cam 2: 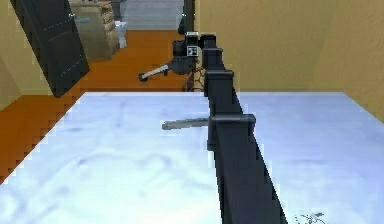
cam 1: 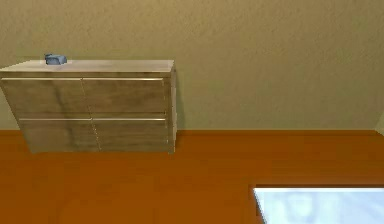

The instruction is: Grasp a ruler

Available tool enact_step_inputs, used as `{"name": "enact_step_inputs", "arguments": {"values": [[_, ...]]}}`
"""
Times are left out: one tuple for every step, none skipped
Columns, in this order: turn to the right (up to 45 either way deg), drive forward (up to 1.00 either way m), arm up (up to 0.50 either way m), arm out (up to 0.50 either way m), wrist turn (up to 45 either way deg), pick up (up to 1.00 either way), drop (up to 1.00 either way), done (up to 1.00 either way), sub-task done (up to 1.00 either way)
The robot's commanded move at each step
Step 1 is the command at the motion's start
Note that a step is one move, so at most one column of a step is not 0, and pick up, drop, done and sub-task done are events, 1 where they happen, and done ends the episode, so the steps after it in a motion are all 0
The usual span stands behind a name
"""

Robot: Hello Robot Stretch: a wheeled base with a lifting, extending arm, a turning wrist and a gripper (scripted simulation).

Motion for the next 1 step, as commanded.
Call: {"name": "enact_step_inputs", "arguments": {"values": [[0.0,0.0,-0.3,0.0,0.0,0.0,0.0,0.0,0.0]]}}
